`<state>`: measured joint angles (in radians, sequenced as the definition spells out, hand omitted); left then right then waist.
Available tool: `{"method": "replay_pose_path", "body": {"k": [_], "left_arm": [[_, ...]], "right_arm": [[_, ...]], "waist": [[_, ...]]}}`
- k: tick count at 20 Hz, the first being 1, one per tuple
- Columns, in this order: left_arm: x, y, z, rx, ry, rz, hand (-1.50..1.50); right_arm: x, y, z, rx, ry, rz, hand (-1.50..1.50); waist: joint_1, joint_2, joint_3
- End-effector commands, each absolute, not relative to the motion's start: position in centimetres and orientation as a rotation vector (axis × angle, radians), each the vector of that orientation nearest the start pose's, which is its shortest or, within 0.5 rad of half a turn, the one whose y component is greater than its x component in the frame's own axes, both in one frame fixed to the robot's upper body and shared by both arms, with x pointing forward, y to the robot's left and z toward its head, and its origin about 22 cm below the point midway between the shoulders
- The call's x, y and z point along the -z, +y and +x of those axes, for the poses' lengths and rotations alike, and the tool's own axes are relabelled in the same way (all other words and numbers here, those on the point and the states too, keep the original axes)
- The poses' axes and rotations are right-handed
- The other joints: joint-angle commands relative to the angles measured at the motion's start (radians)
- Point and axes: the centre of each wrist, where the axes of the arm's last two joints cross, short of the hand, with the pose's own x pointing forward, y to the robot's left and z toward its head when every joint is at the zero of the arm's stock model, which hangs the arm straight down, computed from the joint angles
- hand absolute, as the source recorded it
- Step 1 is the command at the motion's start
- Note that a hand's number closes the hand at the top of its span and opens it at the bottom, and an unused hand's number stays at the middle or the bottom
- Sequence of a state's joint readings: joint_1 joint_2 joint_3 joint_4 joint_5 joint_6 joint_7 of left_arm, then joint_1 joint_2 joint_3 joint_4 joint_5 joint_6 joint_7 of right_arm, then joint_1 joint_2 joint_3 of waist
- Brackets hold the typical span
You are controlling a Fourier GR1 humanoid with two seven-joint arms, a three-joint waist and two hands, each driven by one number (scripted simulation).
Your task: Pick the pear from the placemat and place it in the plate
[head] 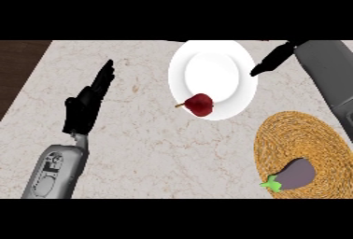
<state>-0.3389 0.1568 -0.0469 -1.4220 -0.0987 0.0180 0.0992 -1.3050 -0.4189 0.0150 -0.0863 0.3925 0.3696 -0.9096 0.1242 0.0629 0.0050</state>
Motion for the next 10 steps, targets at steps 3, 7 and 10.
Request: {"method": "replay_pose_path", "body": {"k": [3,7,10], "left_arm": [[-6.3,21.0,32.1,0.328,-1.651,0.11,0.0],[-6.4,21.3,32.3,0.325,-1.65,0.111,0.0],[-6.9,21.0,32.3,0.348,-1.664,0.101,0.0]], "right_arm": [[-17.4,-29.5,47.2,-1.04,-1.987,0.242,-1.5],[-17.6,-30.2,47.0,-1.015,-1.977,0.248,-1.5],[-17.3,-30.3,47.0,-1.009,-1.978,0.239,-1.5]], "waist": [[0.015,0.014,0.002],[0.024,0.018,0.002],[0.036,0.019,0.004]]}}
